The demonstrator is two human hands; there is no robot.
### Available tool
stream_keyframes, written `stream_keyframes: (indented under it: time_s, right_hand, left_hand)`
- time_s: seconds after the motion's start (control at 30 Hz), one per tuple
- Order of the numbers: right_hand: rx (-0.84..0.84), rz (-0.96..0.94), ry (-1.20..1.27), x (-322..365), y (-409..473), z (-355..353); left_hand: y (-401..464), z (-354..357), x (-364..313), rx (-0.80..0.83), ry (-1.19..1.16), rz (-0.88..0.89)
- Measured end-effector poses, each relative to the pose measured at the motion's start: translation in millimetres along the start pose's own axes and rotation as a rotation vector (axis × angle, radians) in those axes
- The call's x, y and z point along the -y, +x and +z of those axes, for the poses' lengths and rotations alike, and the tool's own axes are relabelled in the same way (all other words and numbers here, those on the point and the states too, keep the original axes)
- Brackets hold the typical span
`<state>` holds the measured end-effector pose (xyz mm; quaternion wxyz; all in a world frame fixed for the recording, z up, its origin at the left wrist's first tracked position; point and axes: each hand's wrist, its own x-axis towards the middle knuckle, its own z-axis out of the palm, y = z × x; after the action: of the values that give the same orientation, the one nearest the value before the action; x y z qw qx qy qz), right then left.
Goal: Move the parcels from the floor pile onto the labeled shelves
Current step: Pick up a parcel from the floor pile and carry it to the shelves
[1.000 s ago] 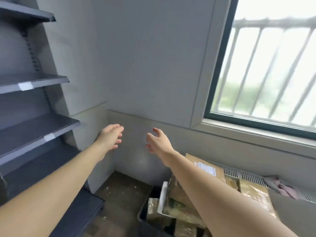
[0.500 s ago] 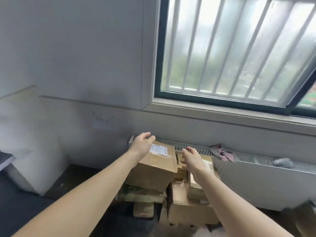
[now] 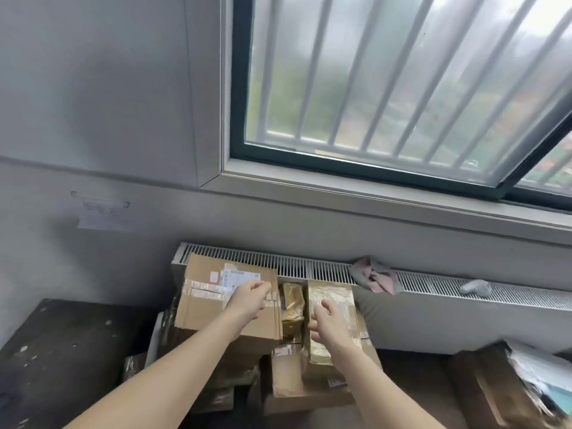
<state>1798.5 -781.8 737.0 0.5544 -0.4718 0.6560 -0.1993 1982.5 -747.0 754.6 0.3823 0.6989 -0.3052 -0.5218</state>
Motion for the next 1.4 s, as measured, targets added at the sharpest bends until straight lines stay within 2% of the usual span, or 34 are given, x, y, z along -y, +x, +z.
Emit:
stream_keyframes:
  time_s: [0.2,0.43,0.67,0.77,0.9,1.07,1.4]
  right_hand:
    - [-0.087,0.078,0.117,1,36,-41]
    - [-0.105,0.166,0.125,-29,107,-94]
    - [-0.085,0.186,-0.187,-104,186,-122]
    - [-0.076,0.192,-0.23,-130,220,-132]
    - [-0.02,0.257,-0.138,-151,254,-127]
    - [0.069,0.275,-0.072,-167,265,-109]
    - [0.02,0.197,-0.037,-147,259,-134]
  left_hand:
    - [53,55,-5,0.072,0.023,-0.08]
    - [104,122,15,0.118,0.041,-0.168]
    - [152,177,82,0.085,0.173,-0.29]
    - [171,198,102,0.096,0.194,-0.31]
    - [196,220,122,0.06,0.168,-0.364]
    - [205,238,133,-0.069,0.155,-0.375]
    - [192,251,99,-0.128,0.082,-0.337]
